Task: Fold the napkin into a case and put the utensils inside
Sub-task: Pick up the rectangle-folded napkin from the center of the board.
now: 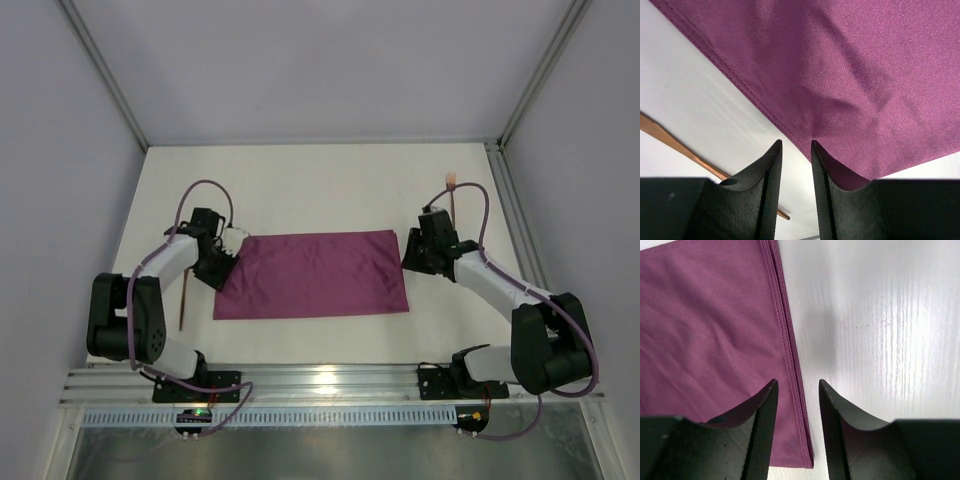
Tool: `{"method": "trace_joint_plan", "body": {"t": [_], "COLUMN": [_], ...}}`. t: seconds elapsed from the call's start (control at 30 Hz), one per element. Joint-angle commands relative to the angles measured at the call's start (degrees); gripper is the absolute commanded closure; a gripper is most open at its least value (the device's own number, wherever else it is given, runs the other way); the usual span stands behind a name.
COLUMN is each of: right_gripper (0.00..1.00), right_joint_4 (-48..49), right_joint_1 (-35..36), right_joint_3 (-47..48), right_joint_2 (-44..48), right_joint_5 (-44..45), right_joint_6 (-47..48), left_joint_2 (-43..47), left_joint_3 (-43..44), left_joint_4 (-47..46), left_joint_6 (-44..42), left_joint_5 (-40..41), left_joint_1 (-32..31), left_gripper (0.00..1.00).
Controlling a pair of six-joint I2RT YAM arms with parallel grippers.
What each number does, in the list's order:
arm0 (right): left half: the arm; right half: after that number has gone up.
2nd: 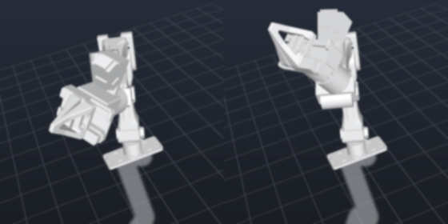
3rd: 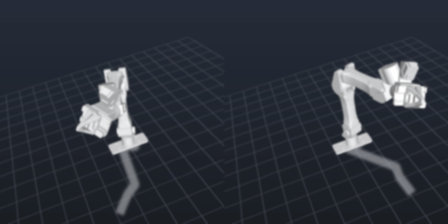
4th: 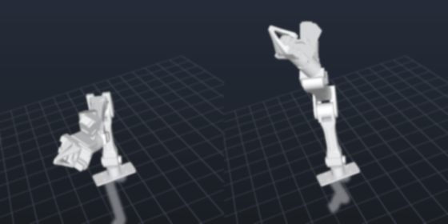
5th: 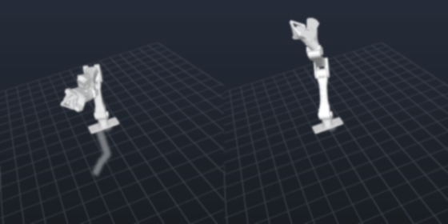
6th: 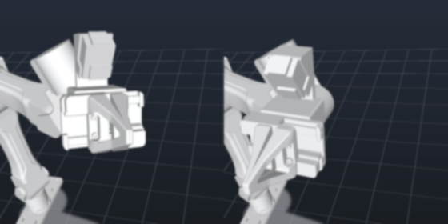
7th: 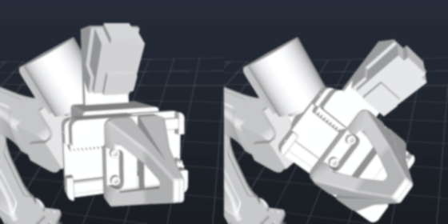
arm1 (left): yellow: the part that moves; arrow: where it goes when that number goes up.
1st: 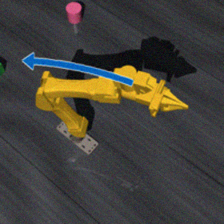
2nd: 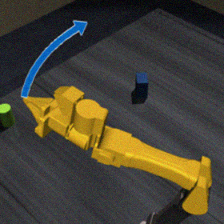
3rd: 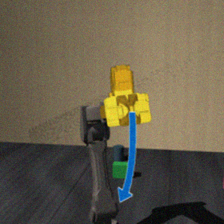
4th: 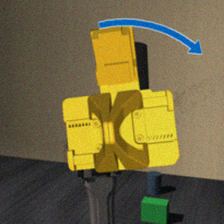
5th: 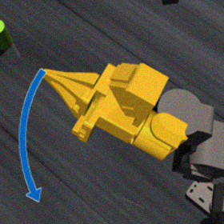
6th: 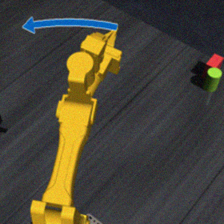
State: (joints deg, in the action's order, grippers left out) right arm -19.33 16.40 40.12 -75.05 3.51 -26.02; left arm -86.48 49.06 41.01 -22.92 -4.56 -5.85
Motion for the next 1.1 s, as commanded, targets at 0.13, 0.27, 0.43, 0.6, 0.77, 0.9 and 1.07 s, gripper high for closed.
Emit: {"method": "trace_joint_plan", "body": {"t": [0.13, 0.27, 0.43, 0.6, 0.77, 0.9, 1.07], "right_gripper": [0.53, 0.53, 0.69, 0.81, 0.92, 0.96, 0.96], "right_joint_4": [2.89, 4.31, 4.30, 7.11, 8.17, 7.38, 2.38], "right_joint_1": [-1.29, -1.37, -1.20, -1.20, -1.20, -1.20, -1.72], "right_joint_3": [3.03, 3.21, 3.21, 1.46, 0.93, 1.36, 3.73], "right_joint_2": [-9.75, -13.54, -14.43, -14.86, -15.39, -12.68, -7.58], "right_joint_5": [-8.15, -8.70, -11.32, -14.57, -14.93, -14.06, -9.84], "right_joint_6": [6.60, 5.55, 4.76, 3.52, 2.73, 2.38, 2.55], "left_joint_2": [2.28, 1.14, 0.26, -0.45, -0.10, 0.69, 1.57], "left_joint_3": [0.16, -0.10, -0.45, -0.02, 0.07, -0.02, 1.30], "left_joint_4": [-2.69, -3.13, -4.36, -4.45, -4.01, -3.66, -1.65], "left_joint_6": [-0.02, -0.02, -0.11, 0.50, 0.24, -0.11, -0.11], "left_joint_5": [-0.01, 1.47, 2.01, 1.13, 1.74, 1.75, -0.01], "left_joint_1": [1.62, 3.12, 3.38, 3.47, 3.47, 3.65, 3.65], "left_gripper": [0.67, 0.67, 0.67, 0.66, 0.67, 0.66, 0.66]}}
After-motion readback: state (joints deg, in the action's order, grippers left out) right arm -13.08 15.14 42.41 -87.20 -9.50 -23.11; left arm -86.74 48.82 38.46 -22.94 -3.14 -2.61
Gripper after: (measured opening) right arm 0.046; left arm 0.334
